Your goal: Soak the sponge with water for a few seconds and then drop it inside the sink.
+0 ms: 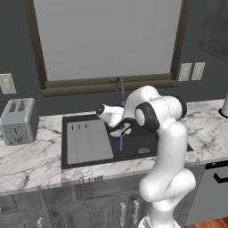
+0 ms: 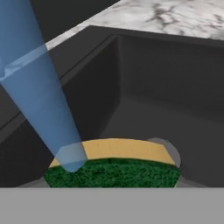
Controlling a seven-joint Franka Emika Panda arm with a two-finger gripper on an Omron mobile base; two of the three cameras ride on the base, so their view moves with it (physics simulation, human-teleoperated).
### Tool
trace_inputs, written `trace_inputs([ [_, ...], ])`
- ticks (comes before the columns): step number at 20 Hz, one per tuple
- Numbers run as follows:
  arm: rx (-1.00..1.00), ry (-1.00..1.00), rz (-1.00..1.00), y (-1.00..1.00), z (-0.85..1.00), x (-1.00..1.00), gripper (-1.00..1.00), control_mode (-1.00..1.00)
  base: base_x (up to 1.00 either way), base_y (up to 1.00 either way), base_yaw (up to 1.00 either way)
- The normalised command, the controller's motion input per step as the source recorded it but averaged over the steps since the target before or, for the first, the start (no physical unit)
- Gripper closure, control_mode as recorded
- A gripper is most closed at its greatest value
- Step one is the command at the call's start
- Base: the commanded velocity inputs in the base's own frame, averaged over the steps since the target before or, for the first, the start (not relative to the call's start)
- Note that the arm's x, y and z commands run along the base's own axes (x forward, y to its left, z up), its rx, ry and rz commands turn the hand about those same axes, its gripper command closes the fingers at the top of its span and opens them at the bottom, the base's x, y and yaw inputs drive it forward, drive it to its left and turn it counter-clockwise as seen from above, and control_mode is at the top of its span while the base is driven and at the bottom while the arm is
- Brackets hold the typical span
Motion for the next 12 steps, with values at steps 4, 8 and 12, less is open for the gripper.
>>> trace_inputs([
  [4, 0.03, -0.05, 0.00, 0.00, 0.24, -0.64, 1.00, -1.00, 0.00, 0.00, 0.00],
  [8, 0.02, -0.01, 0.00, 0.00, 0.25, -0.64, 1.00, -1.00, 0.00, 0.00, 0.00],
  [12, 0.00, 0.00, 0.01, 0.00, 0.31, -0.38, 1.00, -1.00, 0.00, 0.00, 0.00],
])
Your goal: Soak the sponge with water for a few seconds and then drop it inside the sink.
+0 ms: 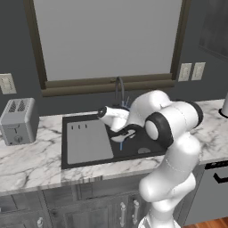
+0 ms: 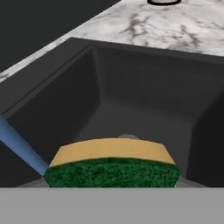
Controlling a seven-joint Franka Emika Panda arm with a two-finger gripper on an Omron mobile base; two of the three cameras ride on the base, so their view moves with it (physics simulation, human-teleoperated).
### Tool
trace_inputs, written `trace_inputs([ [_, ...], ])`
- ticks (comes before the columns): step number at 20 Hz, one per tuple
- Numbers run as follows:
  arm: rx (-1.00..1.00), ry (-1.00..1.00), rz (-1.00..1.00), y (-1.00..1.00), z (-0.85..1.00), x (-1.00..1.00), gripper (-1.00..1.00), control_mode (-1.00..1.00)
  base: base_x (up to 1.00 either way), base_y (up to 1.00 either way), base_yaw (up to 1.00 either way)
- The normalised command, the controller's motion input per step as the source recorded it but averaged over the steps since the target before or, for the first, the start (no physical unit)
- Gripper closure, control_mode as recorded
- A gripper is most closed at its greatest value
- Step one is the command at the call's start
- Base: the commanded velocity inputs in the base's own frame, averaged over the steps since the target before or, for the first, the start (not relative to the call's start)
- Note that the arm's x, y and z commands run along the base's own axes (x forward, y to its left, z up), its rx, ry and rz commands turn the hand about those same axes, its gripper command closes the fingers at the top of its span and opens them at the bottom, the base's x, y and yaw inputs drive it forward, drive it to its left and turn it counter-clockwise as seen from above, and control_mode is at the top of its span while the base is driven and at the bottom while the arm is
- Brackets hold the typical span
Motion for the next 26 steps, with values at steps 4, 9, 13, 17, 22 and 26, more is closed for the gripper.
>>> trace_inputs([
  [4, 0.00, 0.00, 0.10, 0.00, 0.33, -0.09, 1.00, -1.00, 0.00, 0.00, 0.00],
  [9, 0.00, 0.02, 0.19, 0.00, 0.40, -0.19, 1.00, -1.00, 0.00, 0.00, 0.00],
  [13, 0.00, 0.08, 0.27, 0.00, 0.28, -0.38, 1.00, -1.00, 0.00, 0.00, 0.00],
  [17, 0.00, 0.07, 0.30, 0.00, 0.25, -0.47, 1.00, -1.00, 0.00, 0.00, 0.00],
  [22, 0.00, 0.13, 0.31, 0.00, 0.26, -0.22, 1.00, -1.00, 0.00, 0.00, 0.00],
  [26, 0.00, 0.17, 0.30, 0.00, 0.16, -0.02, 1.00, -1.00, 0.00, 0.00, 0.00],
])
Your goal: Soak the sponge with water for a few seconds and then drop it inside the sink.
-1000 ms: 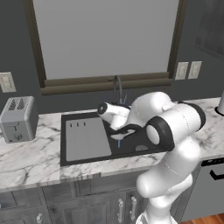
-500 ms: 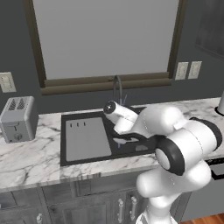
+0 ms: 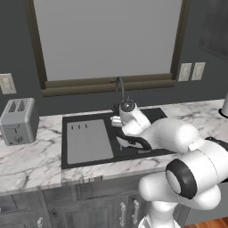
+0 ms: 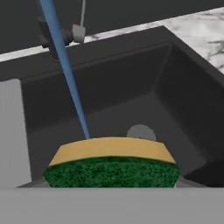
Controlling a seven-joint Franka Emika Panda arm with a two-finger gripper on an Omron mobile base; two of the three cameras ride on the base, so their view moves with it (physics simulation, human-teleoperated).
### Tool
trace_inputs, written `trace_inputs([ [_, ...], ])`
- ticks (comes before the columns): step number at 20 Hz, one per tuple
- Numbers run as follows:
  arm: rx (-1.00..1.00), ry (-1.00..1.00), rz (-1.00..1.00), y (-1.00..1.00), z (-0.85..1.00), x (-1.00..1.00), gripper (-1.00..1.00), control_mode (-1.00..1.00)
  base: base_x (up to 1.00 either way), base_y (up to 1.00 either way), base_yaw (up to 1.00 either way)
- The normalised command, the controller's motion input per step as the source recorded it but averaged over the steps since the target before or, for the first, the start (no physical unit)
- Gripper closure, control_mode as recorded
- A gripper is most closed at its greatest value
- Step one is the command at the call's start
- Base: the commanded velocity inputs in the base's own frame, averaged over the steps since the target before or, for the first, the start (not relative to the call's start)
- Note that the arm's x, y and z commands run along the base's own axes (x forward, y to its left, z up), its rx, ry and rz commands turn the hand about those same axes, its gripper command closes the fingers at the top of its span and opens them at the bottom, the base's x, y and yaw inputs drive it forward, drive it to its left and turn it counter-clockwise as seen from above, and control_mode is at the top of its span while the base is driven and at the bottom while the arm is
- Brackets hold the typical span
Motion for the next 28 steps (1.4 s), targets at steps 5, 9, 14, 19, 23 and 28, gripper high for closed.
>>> trace_inputs([
  [5, 0.00, 0.16, 0.28, 0.00, 0.09, -0.03, 1.00, -1.00, 0.00, 0.00, 0.00],
  [9, 0.00, 0.11, 0.24, 0.00, 0.08, -0.11, 1.00, -1.00, 0.00, 0.00, 0.00],
  [14, 0.00, 0.15, 0.17, 0.00, 0.18, -0.12, 1.00, -1.00, 0.00, 0.00, 0.00],
  [19, 0.00, 0.14, 0.03, -0.02, 0.10, -0.06, 1.00, -1.00, 0.00, 0.00, 0.00],
  [23, 0.00, 0.15, 0.00, -0.12, 0.04, -0.01, 1.00, -1.00, 0.00, 0.00, 0.00],
  [28, 0.00, 0.10, -0.01, -0.20, 0.00, -0.12, 1.00, -1.00, 0.00, 0.00, 0.00],
])
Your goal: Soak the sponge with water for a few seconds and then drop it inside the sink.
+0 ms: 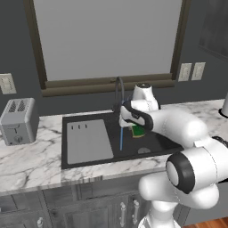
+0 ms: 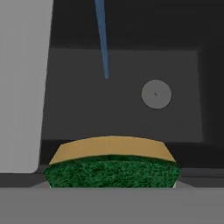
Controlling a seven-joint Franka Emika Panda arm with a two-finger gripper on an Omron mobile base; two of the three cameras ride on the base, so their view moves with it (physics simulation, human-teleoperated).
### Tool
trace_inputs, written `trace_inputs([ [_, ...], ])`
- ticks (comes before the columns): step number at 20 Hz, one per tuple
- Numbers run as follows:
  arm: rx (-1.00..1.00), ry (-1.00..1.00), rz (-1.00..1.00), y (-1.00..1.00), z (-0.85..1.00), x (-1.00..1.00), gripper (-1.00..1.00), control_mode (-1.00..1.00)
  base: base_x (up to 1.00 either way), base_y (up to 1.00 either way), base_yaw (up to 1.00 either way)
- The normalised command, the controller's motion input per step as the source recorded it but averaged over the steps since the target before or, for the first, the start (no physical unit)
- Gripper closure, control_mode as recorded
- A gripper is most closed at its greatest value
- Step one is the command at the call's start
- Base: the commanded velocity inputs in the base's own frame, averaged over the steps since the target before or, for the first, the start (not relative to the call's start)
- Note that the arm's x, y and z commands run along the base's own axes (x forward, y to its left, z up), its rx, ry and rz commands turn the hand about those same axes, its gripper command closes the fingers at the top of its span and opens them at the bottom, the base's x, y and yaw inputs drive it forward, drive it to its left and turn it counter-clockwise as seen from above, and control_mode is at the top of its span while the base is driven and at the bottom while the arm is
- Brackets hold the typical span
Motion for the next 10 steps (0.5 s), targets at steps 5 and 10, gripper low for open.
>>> trace_inputs([
  [5, 0.00, 0.08, -0.03, -0.13, 0.00, -0.21, 1.00, -1.00, 0.00, 0.00, 0.00],
  [10, 0.00, 0.05, -0.02, -0.17, 0.00, -0.09, 1.00, -1.00, 0.00, 0.00, 0.00],
])
